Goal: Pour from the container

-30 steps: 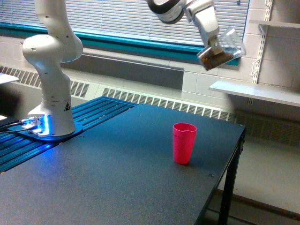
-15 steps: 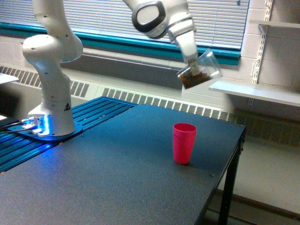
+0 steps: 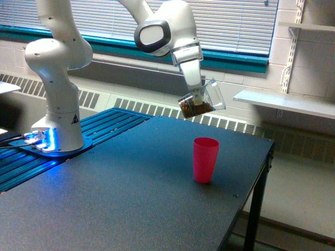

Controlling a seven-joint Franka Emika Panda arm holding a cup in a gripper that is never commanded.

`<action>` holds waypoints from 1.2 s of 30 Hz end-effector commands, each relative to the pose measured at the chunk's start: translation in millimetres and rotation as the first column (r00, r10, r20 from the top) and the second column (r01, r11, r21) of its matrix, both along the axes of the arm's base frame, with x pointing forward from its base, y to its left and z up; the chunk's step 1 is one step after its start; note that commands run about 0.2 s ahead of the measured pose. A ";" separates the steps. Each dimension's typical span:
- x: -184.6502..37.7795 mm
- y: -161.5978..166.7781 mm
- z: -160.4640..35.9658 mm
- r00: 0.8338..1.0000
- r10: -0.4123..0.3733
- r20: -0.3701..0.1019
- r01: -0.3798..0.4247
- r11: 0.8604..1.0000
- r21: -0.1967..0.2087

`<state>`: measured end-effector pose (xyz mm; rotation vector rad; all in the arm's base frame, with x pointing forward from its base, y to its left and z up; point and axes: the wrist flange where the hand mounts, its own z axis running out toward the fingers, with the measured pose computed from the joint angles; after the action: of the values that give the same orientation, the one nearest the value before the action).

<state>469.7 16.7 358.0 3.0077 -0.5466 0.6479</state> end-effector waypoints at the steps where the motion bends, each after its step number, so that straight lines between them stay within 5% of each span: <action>1: -1.5 -10.3 0.4 0.999 0.035 0.010 -0.035 0.999 -0.024; 16: -21.9 -14.6 -33.2 0.995 0.068 -0.068 -0.072 0.996 -0.052; 36: -34.3 -25.2 -46.6 0.988 0.069 -0.137 -0.087 0.987 -0.132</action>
<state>437.4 -2.8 311.2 2.9479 -0.3230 0.4756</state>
